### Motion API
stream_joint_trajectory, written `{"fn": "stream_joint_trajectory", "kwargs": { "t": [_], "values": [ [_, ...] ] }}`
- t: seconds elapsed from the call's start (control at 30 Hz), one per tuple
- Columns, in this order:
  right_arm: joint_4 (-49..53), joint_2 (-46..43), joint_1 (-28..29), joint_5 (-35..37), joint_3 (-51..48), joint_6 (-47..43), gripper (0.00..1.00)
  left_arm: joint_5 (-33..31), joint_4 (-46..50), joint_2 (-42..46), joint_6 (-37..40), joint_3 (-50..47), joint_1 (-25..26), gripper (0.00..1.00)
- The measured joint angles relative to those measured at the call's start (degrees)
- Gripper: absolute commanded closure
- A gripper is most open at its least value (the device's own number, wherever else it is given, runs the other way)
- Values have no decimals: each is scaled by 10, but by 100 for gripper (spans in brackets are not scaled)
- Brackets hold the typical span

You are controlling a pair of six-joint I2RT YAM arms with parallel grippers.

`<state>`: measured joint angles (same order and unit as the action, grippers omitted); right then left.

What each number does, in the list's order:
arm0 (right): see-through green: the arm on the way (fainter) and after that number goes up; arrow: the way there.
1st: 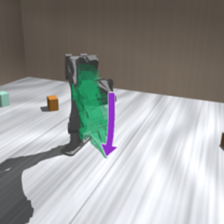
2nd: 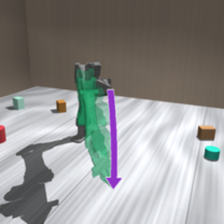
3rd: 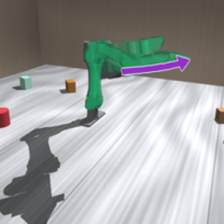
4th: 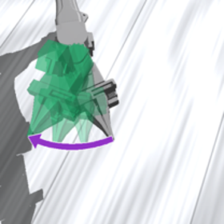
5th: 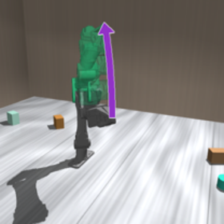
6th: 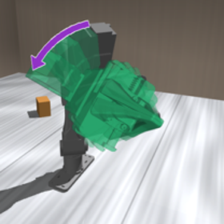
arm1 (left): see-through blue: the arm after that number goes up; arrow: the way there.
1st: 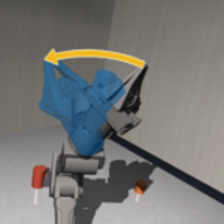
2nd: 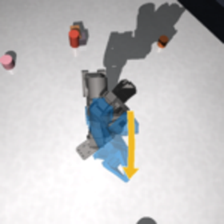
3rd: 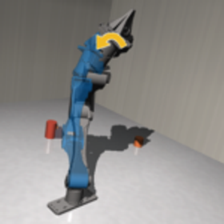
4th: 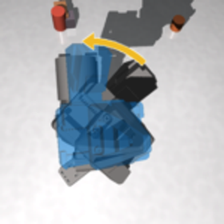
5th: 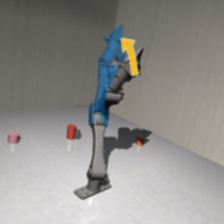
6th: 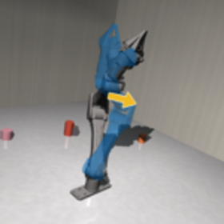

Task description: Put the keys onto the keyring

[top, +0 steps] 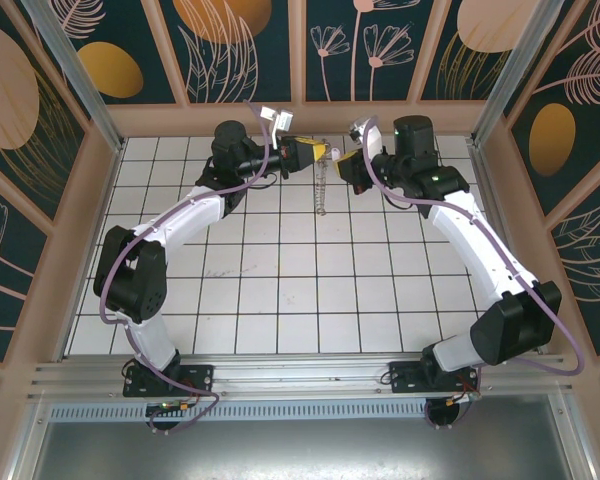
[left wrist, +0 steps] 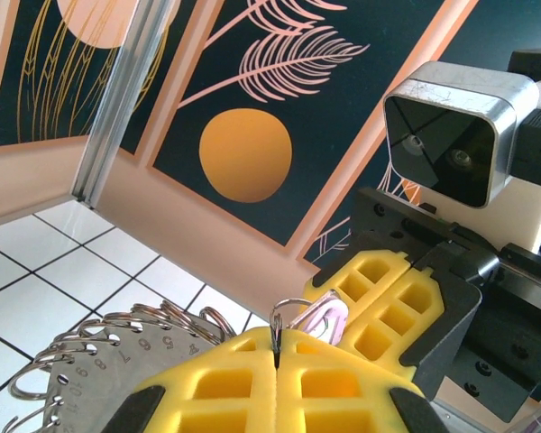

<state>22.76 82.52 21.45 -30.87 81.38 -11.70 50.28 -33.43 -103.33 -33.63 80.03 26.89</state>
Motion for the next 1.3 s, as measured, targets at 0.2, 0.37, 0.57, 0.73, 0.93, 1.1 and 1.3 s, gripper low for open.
{"fn": "stream_joint_trajectory", "kwargs": {
  "t": [0.2, 0.37, 0.57, 0.73, 0.93, 1.1, 1.3],
  "values": [
    [2, 0, 0, 0, 0, 0, 100, 0, 1, 0, 0, 0, 0, 100],
    [8, 11, 0, 1, 21, -2, 100, 0, 0, 0, 0, 0, 0, 100],
    [13, 20, 3, 0, 43, -2, 100, 0, -4, 0, 0, 0, 0, 100],
    [10, 20, 3, 0, 37, -2, 100, 0, -3, 0, 0, 0, 0, 100],
    [1, 0, 3, 0, -23, 2, 100, -2, 3, 0, 0, -2, -2, 100],
    [-2, -6, 3, 0, -37, 5, 100, 0, 3, 0, 0, -2, -1, 100],
    [2, -2, 3, 0, -12, 4, 100, 0, 3, 0, 0, -2, -2, 100]
  ]
}}
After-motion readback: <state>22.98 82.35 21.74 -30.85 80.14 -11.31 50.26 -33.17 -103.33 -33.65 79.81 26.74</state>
